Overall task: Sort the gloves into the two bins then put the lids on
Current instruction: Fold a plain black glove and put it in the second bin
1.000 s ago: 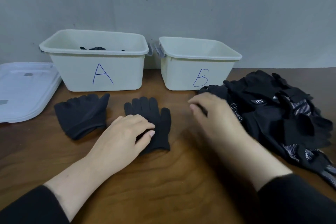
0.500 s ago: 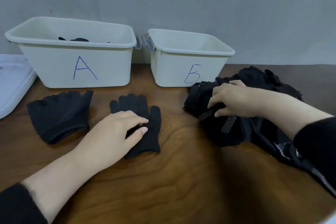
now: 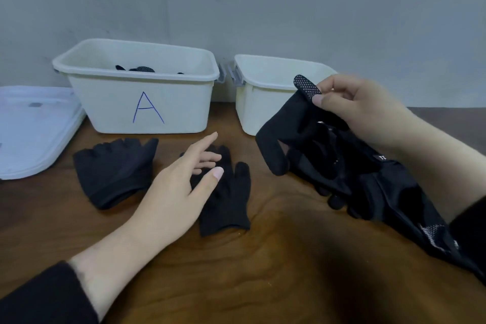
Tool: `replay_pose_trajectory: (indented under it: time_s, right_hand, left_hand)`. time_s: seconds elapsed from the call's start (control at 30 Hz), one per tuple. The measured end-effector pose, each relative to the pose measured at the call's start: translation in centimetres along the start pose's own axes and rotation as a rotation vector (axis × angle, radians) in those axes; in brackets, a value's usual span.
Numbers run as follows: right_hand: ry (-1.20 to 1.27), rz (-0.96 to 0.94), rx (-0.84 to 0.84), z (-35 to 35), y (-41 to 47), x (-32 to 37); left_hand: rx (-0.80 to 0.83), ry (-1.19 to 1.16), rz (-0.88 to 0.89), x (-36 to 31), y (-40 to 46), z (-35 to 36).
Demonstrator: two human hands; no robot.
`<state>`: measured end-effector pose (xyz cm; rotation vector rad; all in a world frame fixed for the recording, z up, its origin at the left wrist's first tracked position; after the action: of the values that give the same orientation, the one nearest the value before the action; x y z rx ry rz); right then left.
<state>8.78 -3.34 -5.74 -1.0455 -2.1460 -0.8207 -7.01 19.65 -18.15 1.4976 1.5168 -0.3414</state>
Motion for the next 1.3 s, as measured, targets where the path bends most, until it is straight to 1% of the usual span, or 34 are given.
replay_pose_trajectory:
  time_s: [0.1, 0.23, 0.33, 0.4, 0.47, 0.53, 0.6, 0.7, 0.77, 0.83, 0.9, 0.97, 1.07, 1.13, 1.2, 1.3]
  right_hand:
    - [0.184, 0.014, 0.070, 3.2, -0.7, 0.7]
    - [0.339, 0.024, 0.156, 7.6, -1.7, 1.0]
    - [0.452, 0.019, 0.223, 10.4, -2.0, 1.0]
    - [0.499, -0.011, 0.235, 11.5, -1.9, 1.0]
    - [0.517, -0.053, 0.218, 12.1, -2.0, 0.8]
    - [0.572, -0.052, 0.208, 12.9, -2.2, 0.2]
    - [0.648, -0.009, 0.241, 14.1, -2.6, -0.7]
    - [0.623, -0.013, 0.265, 14.9, -3.0, -1.3]
    - [0.669, 0.013, 0.232, 14.5, -3.0, -1.8]
    - [0.735, 0.085, 0.213, 14.2, -3.1, -2.3]
    - [0.608, 0.085, 0.177, 14.0, -3.2, -2.5]
    - [0.454, 0.035, 0.149, 13.8, -3.3, -1.9]
    - [0.385, -0.015, 0.219, 14.2, -3.4, -0.3]
    - [0.376, -0.009, 0.232, 14.6, -3.4, 0.4]
    - [0.377, -0.005, 0.182, 14.2, -3.2, 1.3]
    - [0.484, 0.070, 0.029, 11.8, -2.4, 2.2]
  left_hand:
    - [-0.034, -0.155, -0.038, -0.1, 0.0, -0.5]
    - [-0.018, -0.229, -0.079, -0.1, 0.0, -0.5]
    - [-0.056, -0.285, -0.091, 0.2, 0.3, -0.7]
    - [-0.067, -0.374, -0.125, 0.4, 0.3, -0.8]
    - [-0.025, -0.491, -0.210, 0.7, 0.4, -0.6]
    - [0.034, -0.470, -0.269, 0.8, 0.5, -0.2]
    - [0.072, -0.413, -0.270, 0.9, 0.6, 0.0]
    - [0.050, -0.465, -0.292, 1.6, 0.7, 0.1]
    - [-0.038, -0.542, -0.301, 1.9, 0.8, -0.1]
    - [-0.128, -0.618, -0.304, 2.0, 0.9, -0.5]
    - [-0.187, -0.646, -0.283, 1.8, 1.0, -0.7]
    - [-0.217, -0.600, -0.240, 1.3, 0.9, -1.0]
    - [-0.220, -0.566, -0.183, 0.5, 0.8, -1.1]
    - [-0.237, -0.564, -0.152, 0.1, 0.7, -1.2]
    - [-0.238, -0.579, -0.136, 0.1, 0.8, -1.4]
    - [-0.122, -0.615, -0.146, 0.5, 0.9, -0.8]
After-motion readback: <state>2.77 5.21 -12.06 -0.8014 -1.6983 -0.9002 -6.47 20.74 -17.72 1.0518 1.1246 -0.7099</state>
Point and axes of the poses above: each hand's wrist, its own y-axis towards the middle knuckle, its own z-axis out of the palm, x = y × z, the point moved 5 cm from there along y, towards the middle knuckle, and after that the axes turned 1 degree about z, right-handed, at the moved point
